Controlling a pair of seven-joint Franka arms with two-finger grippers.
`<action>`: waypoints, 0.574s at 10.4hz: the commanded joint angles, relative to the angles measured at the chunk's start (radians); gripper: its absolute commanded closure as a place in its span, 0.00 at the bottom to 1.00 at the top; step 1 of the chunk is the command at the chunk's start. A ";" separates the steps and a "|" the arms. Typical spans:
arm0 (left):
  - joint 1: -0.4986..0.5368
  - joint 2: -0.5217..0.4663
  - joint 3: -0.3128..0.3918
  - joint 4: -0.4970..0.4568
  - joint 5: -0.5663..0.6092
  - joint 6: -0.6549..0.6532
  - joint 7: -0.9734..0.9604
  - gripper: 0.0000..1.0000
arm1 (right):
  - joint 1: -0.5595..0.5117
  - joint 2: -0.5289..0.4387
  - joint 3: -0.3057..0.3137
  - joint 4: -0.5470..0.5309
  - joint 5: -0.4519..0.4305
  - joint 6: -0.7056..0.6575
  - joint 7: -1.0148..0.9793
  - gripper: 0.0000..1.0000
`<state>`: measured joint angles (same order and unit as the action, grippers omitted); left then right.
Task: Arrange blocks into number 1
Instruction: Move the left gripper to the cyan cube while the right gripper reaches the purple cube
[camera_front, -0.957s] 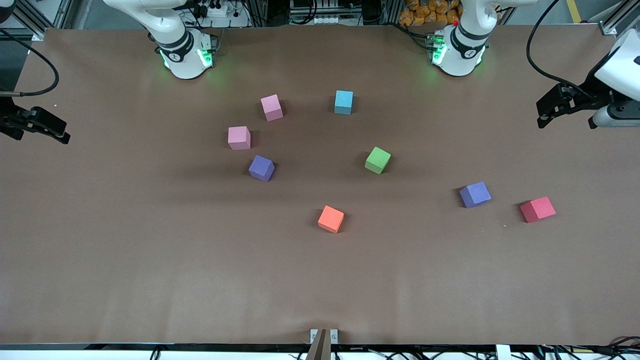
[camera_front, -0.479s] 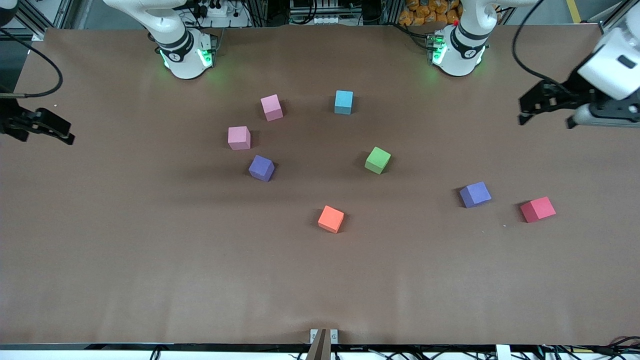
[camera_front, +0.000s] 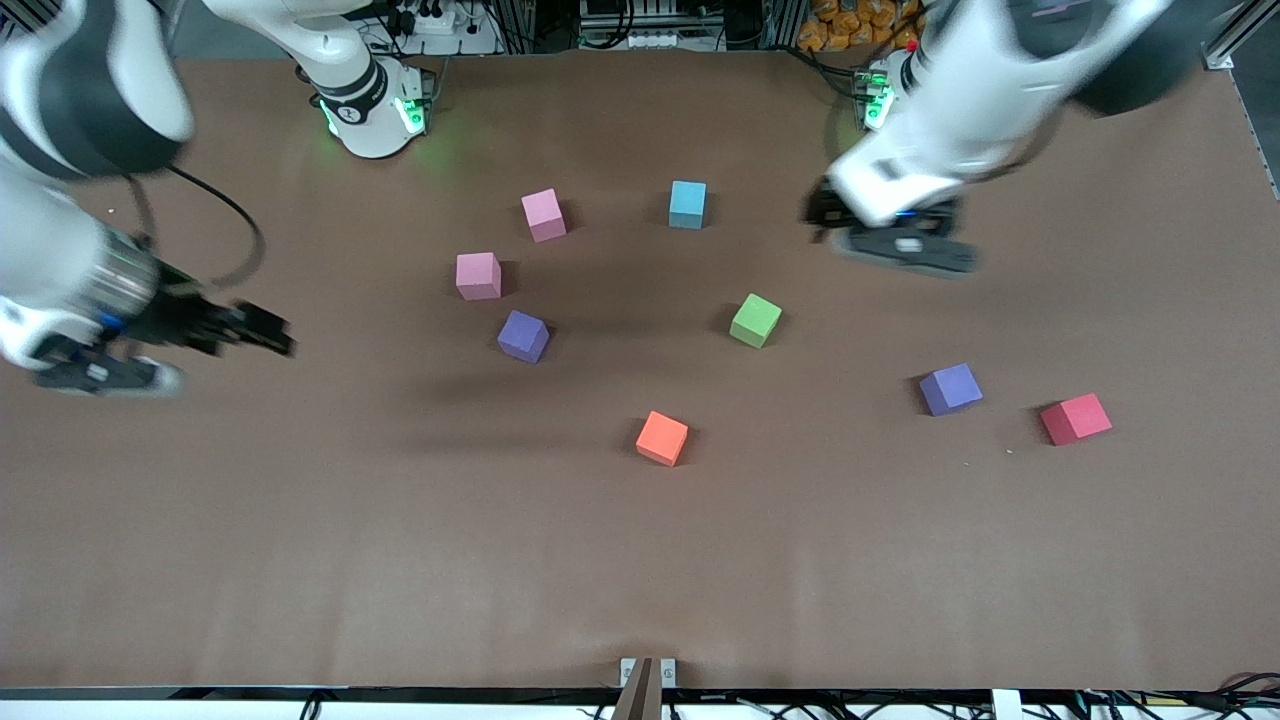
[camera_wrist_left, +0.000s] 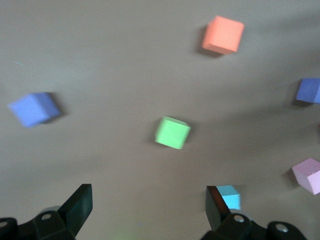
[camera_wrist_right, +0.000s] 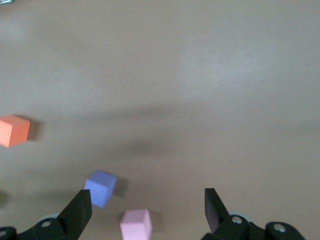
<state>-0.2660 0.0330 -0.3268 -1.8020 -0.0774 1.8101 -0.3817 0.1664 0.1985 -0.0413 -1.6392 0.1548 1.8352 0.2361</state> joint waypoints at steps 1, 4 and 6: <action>0.001 -0.016 -0.125 -0.179 -0.012 0.174 -0.202 0.00 | 0.071 0.034 -0.002 -0.112 0.022 0.143 0.263 0.00; -0.021 0.062 -0.280 -0.311 -0.013 0.320 -0.383 0.00 | 0.195 0.165 -0.002 -0.145 0.023 0.261 0.587 0.00; -0.042 0.108 -0.328 -0.376 -0.013 0.420 -0.469 0.00 | 0.241 0.197 0.000 -0.196 0.029 0.336 0.612 0.00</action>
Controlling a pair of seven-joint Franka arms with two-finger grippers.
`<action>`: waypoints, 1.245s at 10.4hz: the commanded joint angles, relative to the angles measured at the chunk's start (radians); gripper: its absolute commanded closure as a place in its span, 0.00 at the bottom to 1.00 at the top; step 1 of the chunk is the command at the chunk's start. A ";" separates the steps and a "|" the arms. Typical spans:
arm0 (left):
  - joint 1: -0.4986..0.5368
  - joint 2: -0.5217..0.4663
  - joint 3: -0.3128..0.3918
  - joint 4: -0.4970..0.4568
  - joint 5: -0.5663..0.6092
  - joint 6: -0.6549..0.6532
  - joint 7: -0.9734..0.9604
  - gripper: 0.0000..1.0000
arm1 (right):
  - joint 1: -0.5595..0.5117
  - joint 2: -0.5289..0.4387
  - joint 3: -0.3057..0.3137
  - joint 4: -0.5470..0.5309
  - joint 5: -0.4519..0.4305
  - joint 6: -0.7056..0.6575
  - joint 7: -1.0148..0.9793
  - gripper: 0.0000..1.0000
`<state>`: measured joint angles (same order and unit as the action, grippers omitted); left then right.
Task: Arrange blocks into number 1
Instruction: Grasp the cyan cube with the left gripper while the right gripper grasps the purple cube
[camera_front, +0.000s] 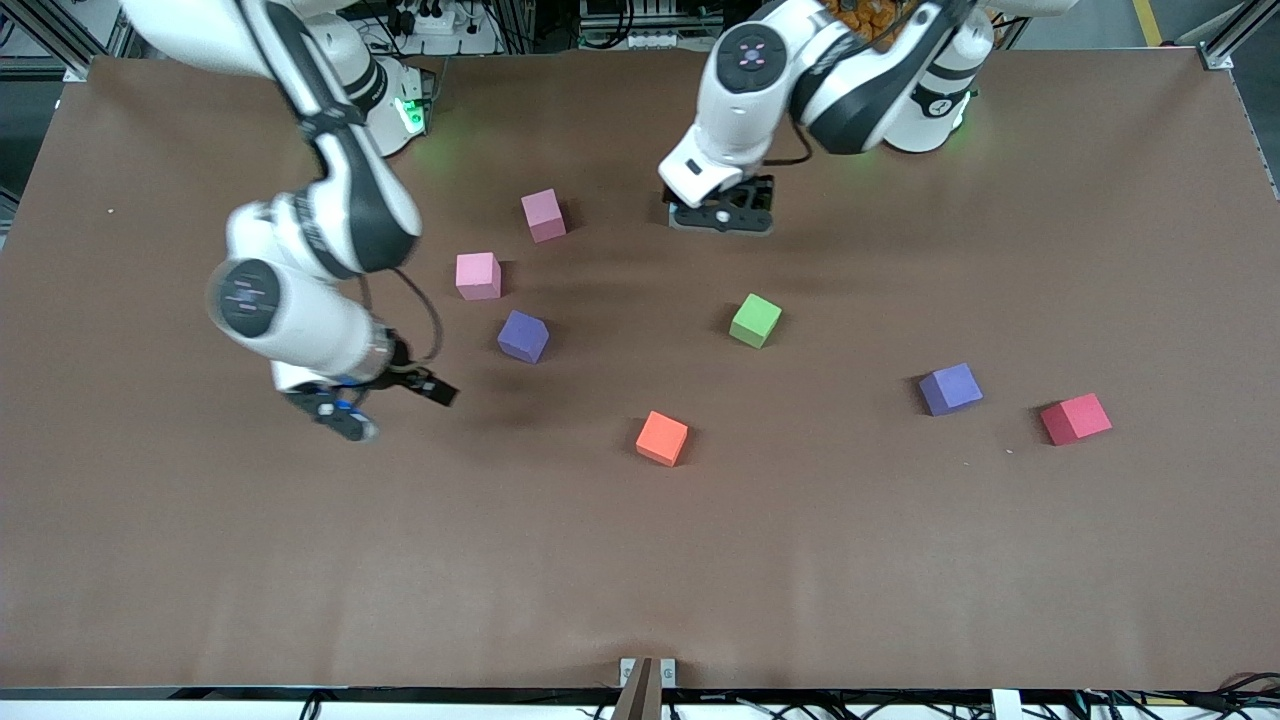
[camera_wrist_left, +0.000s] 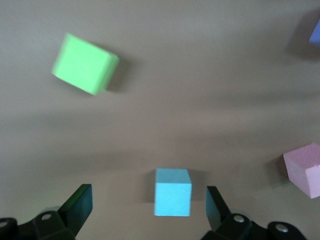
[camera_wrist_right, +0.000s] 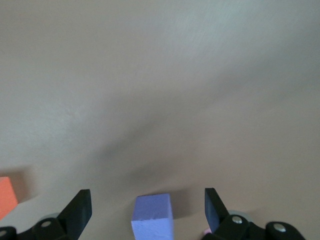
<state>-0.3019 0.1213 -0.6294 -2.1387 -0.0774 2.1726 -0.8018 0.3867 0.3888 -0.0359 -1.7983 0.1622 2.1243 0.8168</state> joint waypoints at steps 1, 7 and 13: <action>-0.022 0.062 -0.030 -0.040 -0.013 0.087 -0.097 0.00 | 0.030 -0.002 -0.006 -0.109 0.045 0.121 0.025 0.00; -0.103 0.176 -0.029 -0.110 0.011 0.202 -0.151 0.00 | 0.139 -0.007 -0.001 -0.231 0.053 0.186 0.016 0.00; -0.122 0.247 -0.026 -0.121 0.074 0.269 -0.152 0.00 | 0.175 0.008 0.013 -0.251 0.051 0.209 0.007 0.00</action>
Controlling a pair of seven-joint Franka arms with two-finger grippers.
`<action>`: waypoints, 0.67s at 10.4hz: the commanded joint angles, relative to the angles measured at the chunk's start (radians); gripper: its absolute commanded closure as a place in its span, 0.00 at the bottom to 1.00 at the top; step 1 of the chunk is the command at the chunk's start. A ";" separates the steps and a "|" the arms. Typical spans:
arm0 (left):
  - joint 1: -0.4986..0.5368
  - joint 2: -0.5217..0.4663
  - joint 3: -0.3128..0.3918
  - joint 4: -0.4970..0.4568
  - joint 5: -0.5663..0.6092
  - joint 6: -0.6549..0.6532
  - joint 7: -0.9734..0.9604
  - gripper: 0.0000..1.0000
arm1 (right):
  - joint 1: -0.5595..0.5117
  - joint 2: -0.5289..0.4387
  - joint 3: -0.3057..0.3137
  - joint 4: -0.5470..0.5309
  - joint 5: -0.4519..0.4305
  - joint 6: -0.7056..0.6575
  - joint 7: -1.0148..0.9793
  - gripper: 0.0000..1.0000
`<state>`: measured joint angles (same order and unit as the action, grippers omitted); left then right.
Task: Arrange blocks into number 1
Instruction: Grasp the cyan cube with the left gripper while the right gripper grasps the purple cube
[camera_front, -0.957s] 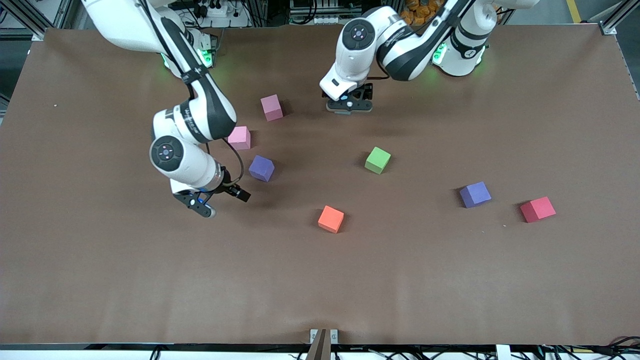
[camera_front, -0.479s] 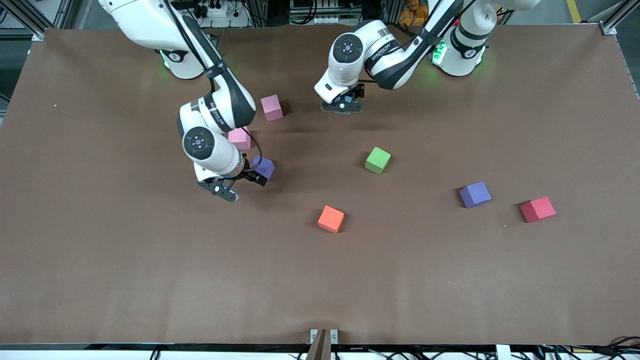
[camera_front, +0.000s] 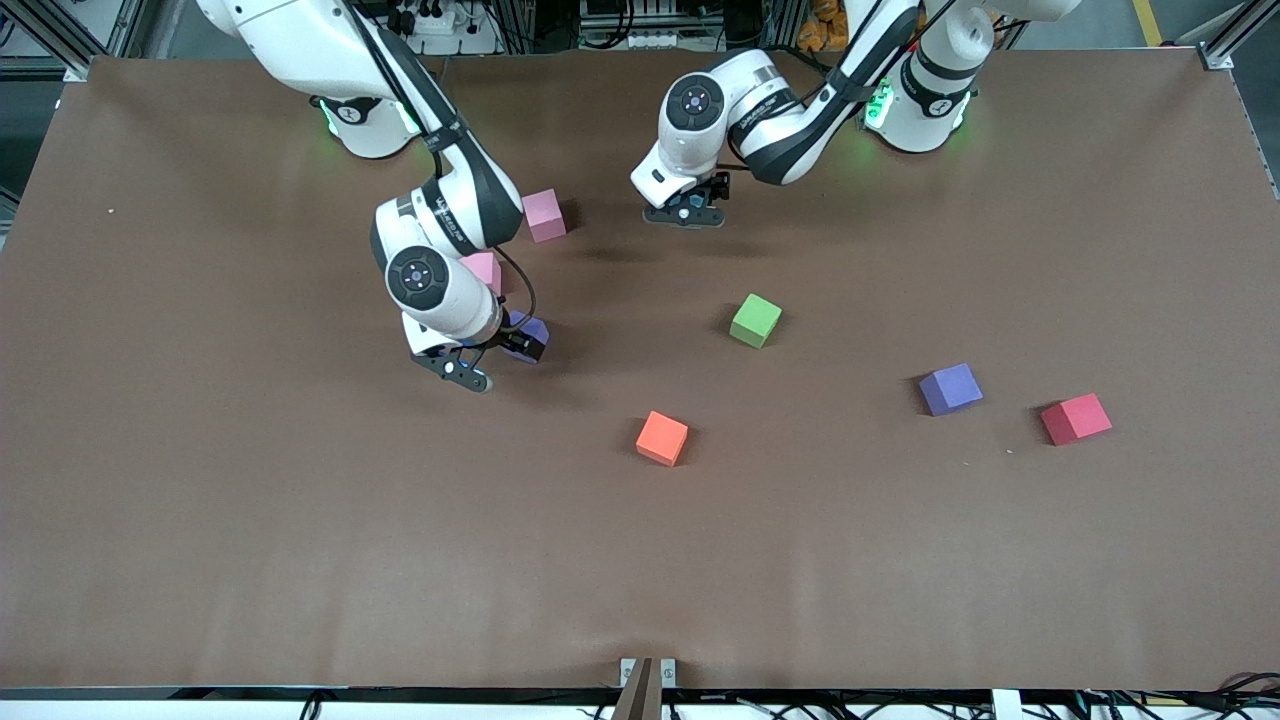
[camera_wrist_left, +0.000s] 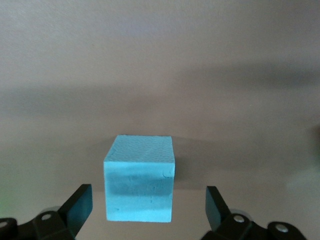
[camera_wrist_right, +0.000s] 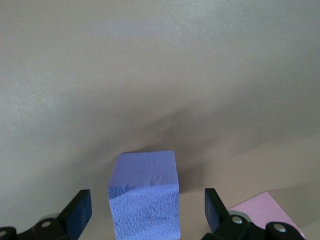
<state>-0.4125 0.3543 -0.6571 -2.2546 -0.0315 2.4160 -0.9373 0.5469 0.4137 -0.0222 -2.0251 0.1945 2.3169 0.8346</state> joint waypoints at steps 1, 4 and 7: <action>-0.012 0.024 0.002 -0.009 0.048 0.029 -0.017 0.00 | 0.018 -0.009 0.001 -0.026 0.020 0.028 -0.014 0.00; -0.019 0.046 0.004 -0.013 0.079 0.029 -0.017 0.00 | 0.024 0.010 0.008 -0.049 0.020 0.059 -0.038 0.00; -0.032 0.066 0.004 -0.011 0.120 0.041 -0.017 0.72 | 0.030 0.033 0.021 -0.049 0.020 0.078 -0.046 0.35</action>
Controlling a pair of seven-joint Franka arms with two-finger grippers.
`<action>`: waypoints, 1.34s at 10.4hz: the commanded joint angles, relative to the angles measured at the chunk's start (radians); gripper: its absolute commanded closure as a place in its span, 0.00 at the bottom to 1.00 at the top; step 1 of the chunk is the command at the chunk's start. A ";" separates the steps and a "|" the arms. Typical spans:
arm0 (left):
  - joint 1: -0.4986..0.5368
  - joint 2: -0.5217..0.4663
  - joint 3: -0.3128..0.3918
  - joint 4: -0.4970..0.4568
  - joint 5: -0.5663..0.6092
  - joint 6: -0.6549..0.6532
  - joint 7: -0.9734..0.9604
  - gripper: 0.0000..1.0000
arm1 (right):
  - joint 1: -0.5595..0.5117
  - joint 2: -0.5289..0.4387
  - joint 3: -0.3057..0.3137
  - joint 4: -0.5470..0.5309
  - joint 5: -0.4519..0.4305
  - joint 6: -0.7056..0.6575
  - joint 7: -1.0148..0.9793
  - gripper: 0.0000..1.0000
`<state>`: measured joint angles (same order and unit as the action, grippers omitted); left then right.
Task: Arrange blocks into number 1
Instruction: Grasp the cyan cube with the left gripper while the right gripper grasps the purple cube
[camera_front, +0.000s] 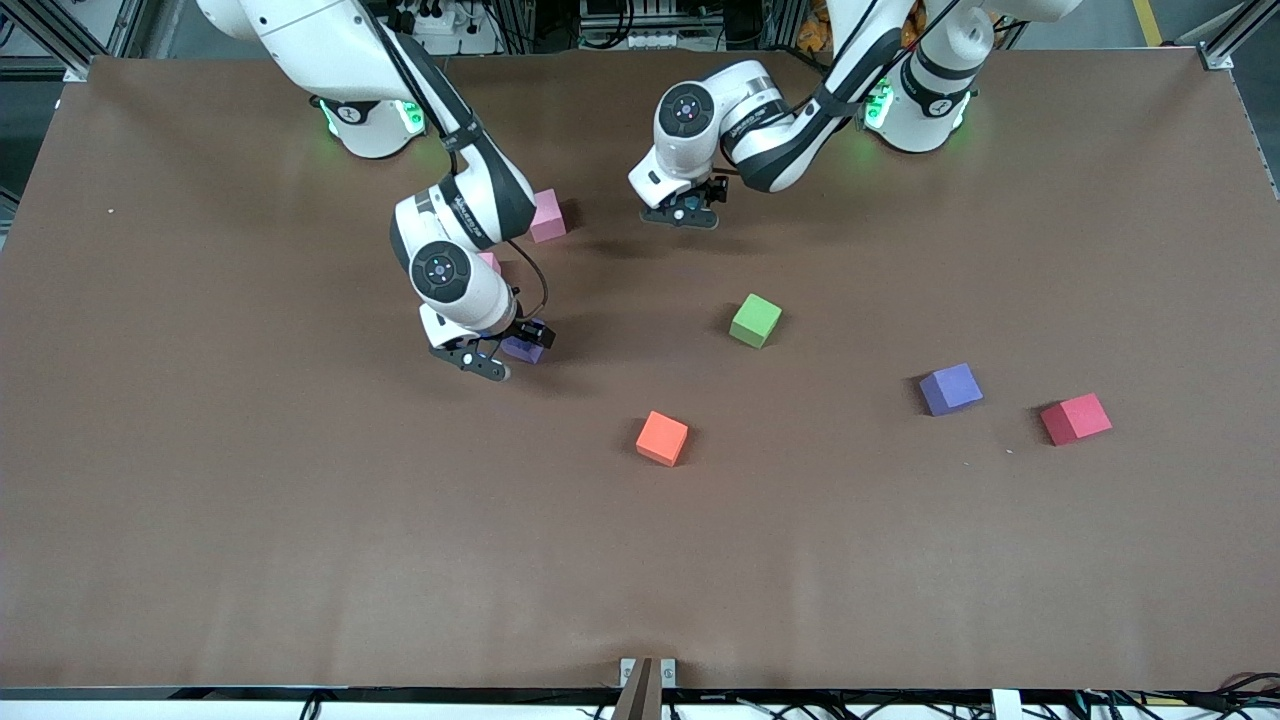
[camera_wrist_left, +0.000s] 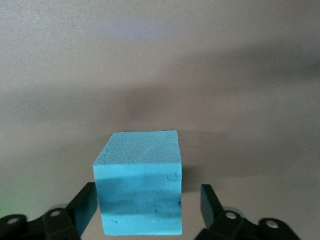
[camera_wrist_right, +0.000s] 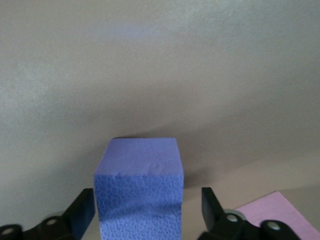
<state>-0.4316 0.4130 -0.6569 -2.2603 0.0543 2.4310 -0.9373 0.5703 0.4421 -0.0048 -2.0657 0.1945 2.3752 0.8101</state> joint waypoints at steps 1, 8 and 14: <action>-0.025 0.007 0.003 -0.004 0.035 0.028 -0.020 0.90 | 0.006 0.004 0.003 -0.007 0.020 0.019 -0.023 0.47; -0.064 -0.002 -0.013 0.007 0.035 0.033 -0.175 1.00 | -0.042 -0.115 0.000 -0.056 0.019 0.009 -0.185 0.47; -0.076 -0.011 -0.012 0.028 0.035 0.033 -0.173 0.00 | -0.053 -0.146 -0.006 -0.068 0.017 0.009 -0.301 0.44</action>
<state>-0.5069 0.4190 -0.6689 -2.2395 0.0620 2.4592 -1.0758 0.5212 0.3299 -0.0130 -2.1045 0.1945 2.3808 0.5387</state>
